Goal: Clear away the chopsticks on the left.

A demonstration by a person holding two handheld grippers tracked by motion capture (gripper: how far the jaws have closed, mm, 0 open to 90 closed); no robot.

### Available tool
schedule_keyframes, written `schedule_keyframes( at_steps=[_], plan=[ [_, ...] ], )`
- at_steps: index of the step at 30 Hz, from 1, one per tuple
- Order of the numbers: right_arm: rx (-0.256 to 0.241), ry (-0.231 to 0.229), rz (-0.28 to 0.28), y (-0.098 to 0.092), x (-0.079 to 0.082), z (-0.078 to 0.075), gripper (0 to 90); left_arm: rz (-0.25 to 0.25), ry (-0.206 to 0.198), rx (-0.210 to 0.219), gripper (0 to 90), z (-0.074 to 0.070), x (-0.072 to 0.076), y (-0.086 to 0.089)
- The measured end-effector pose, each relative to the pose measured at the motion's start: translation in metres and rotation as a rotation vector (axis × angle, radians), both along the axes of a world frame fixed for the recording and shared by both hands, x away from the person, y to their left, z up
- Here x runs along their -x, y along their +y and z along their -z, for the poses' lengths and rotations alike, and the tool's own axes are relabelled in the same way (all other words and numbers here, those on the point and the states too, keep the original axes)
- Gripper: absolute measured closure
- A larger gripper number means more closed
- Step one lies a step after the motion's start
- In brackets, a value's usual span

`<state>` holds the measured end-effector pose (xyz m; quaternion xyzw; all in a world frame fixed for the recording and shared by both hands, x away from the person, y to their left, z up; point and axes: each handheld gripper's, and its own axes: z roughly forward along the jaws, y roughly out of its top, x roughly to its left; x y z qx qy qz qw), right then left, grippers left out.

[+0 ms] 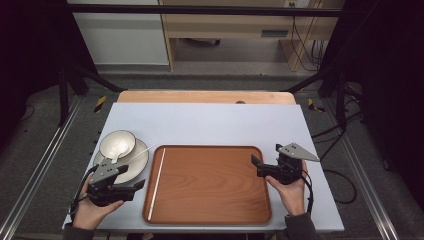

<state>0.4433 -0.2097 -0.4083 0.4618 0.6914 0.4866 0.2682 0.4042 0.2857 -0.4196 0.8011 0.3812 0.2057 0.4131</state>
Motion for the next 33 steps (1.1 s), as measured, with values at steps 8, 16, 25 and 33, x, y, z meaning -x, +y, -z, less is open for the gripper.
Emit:
schedule_keyframes(
  at_steps=[8, 16, 25, 33],
  plan=[
    [0.007, 0.003, -0.004, 0.0, 0.0, 0.001, 5.7, -0.02, 0.033, -0.056, 23.0, 0.012, -0.005, 0.021],
    [0.013, 0.005, -0.008, 0.002, -0.001, 0.002, 5.7, -0.076, 0.03, -0.073, 30.4, 0.018, -0.012, 0.044],
    [0.017, 0.009, -0.009, 0.004, -0.002, 0.003, 5.8, -0.106, 0.008, -0.109, 46.8, 0.024, -0.03, 0.059],
    [0.02, 0.014, -0.011, 0.005, -0.002, 0.004, 5.8, -0.093, 0.049, -0.16, 59.8, 0.033, -0.044, 0.061]
  ],
)
